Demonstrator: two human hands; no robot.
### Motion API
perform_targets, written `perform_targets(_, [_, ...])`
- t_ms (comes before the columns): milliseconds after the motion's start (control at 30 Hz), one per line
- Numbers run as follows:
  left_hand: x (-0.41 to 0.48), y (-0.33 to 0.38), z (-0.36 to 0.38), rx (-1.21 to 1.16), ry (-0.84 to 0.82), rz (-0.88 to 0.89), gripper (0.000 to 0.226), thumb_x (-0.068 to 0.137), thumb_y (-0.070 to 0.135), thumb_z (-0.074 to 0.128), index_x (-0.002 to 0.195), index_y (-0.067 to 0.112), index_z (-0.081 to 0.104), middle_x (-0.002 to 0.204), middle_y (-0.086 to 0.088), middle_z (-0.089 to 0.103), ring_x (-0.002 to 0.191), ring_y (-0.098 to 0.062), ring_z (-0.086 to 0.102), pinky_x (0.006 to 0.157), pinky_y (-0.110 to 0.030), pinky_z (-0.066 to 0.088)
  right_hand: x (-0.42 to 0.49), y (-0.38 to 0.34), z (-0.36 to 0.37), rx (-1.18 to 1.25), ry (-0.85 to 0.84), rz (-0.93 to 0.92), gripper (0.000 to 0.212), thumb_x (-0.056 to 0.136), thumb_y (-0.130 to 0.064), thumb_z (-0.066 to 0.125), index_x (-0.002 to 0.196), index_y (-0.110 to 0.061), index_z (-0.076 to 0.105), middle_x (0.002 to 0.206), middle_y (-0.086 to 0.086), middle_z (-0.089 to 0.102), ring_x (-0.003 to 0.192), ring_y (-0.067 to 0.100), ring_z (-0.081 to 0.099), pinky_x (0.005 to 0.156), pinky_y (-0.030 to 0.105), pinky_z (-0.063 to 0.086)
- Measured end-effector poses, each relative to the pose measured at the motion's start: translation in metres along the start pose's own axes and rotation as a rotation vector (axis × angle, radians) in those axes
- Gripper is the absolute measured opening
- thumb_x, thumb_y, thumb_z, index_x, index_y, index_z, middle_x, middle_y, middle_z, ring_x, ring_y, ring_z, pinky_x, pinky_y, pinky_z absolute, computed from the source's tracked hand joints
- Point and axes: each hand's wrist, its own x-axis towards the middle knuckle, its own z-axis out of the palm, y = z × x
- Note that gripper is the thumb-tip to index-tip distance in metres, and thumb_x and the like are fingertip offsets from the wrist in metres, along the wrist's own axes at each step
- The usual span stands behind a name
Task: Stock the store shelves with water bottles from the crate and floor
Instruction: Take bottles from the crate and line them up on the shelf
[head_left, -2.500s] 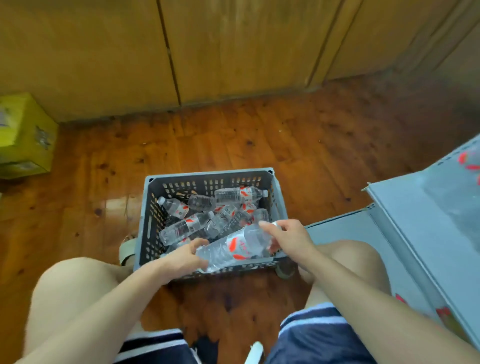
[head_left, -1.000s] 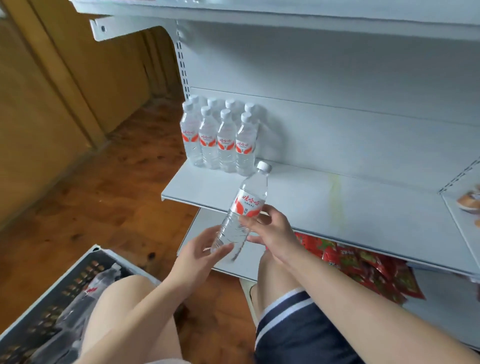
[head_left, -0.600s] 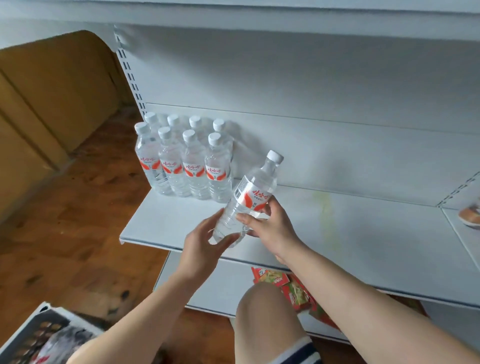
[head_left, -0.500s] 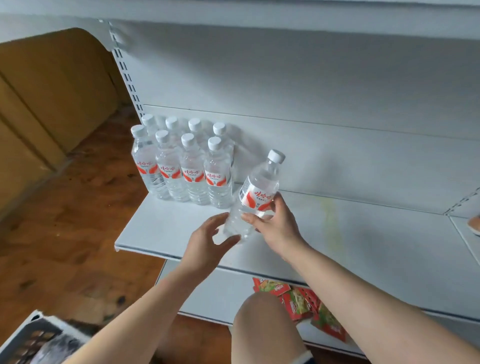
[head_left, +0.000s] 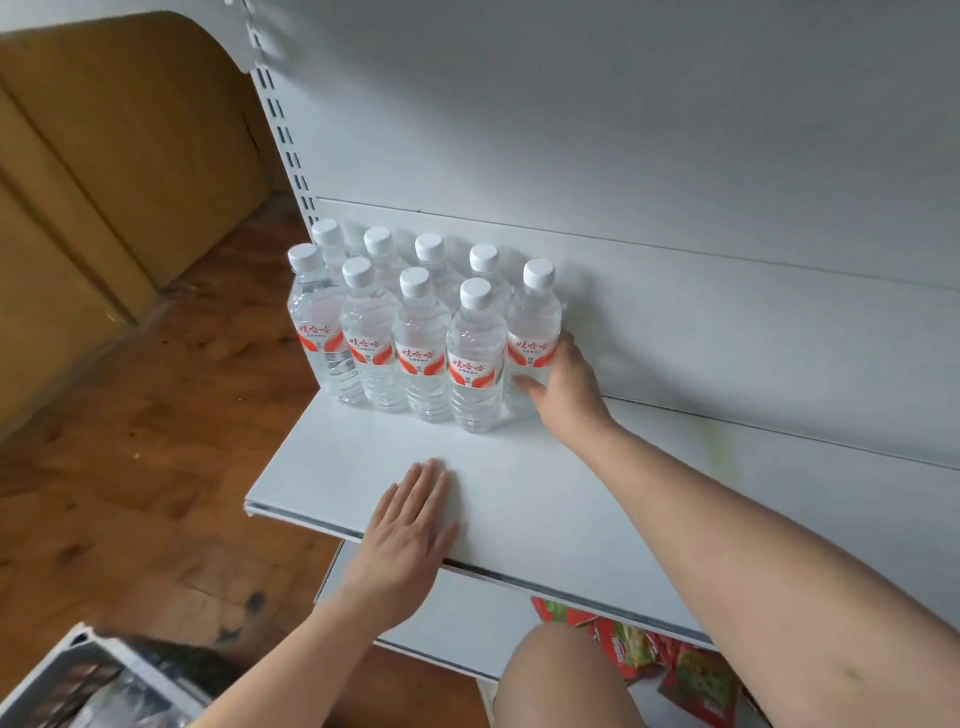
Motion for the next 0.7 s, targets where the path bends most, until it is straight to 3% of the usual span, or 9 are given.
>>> perform_targets(133, [0.0, 0.0, 0.0, 0.013, -0.019, -0.011, 0.065, 0.102, 0.056, 0.008, 0.16, 0.032, -0.011, 0.163, 0.015, -0.025, 0.149, -0.004, -0.03, 0.122, -0.028, -0.016, 0.015, -0.009, -0.005, -0.202, -0.074, 0.087, 0.042, 0.095, -0.028, 0.069, 0.123, -0.001, 0.05, 0.121, 0.018, 0.063, 0.111, 0.036, 0.062, 0.076, 0.032, 0.04])
perform_targets(233, [0.002, 0.001, -0.005, -0.003, -0.068, -0.016, 0.072, 0.097, 0.061, 0.003, 0.16, 0.031, -0.01, 0.163, 0.015, -0.026, 0.149, -0.005, -0.03, 0.123, -0.029, -0.015, 0.014, -0.009, -0.008, -0.355, -0.155, 0.126, 0.05, 0.096, -0.046, 0.063, 0.118, -0.001, 0.06, 0.119, 0.021, 0.067, 0.111, 0.038, 0.062, 0.08, 0.035, 0.045])
perform_targets(300, [-0.004, 0.003, -0.01, -0.075, -0.082, -0.032, 0.071, 0.099, 0.06, 0.011, 0.161, 0.03, -0.005, 0.164, 0.015, -0.023, 0.15, -0.004, -0.026, 0.123, -0.024, -0.014, -0.002, -0.01, -0.009, -0.384, -0.183, 0.19, 0.049, 0.095, -0.047, 0.064, 0.116, -0.003, 0.064, 0.119, 0.02, 0.068, 0.112, 0.037, 0.063, 0.083, 0.035, 0.048])
perform_targets(400, [-0.044, 0.008, -0.014, -0.311, 0.078, -0.103, 0.063, 0.106, 0.034, 0.045, 0.16, 0.03, 0.013, 0.164, 0.02, -0.008, 0.151, 0.003, -0.004, 0.123, -0.02, 0.01, -0.061, -0.011, -0.006, -0.206, -0.068, 0.292, 0.026, 0.094, -0.032, 0.063, 0.111, -0.012, 0.066, 0.115, 0.013, 0.07, 0.109, 0.033, 0.065, 0.085, 0.035, 0.051])
perform_targets(500, [-0.111, 0.008, -0.005, -0.419, 0.237, -0.276, 0.046, 0.099, 0.018, 0.059, 0.139, 0.037, 0.045, 0.154, 0.03, 0.024, 0.133, -0.001, 0.046, 0.104, -0.023, 0.045, -0.142, -0.027, 0.015, 0.122, -0.073, 0.238, 0.009, 0.094, -0.017, 0.059, 0.094, -0.02, 0.067, 0.087, 0.001, 0.073, 0.081, 0.02, 0.069, 0.069, 0.027, 0.049])
perform_targets(567, [-0.148, 0.008, -0.001, -0.511, 0.227, -0.431, 0.035, 0.096, 0.013, 0.061, 0.12, 0.036, 0.054, 0.14, 0.024, 0.043, 0.105, -0.005, 0.062, 0.089, -0.021, 0.048, -0.194, -0.05, 0.034, 0.266, -0.221, 0.159, 0.013, 0.096, -0.016, 0.059, 0.087, -0.021, 0.067, 0.07, -0.003, 0.069, 0.056, 0.01, 0.061, 0.058, 0.025, 0.048])
perform_targets(700, [-0.196, 0.014, -0.013, -0.672, 0.236, -0.589, 0.024, 0.094, 0.012, 0.057, 0.106, 0.032, 0.06, 0.115, 0.01, 0.06, 0.102, -0.001, 0.057, 0.095, -0.028, 0.046, -0.274, -0.096, 0.062, 0.313, -0.447, 0.026, 0.029, 0.103, -0.029, 0.052, 0.081, -0.023, 0.07, 0.065, -0.002, 0.069, 0.053, 0.008, 0.062, 0.057, 0.024, 0.054])
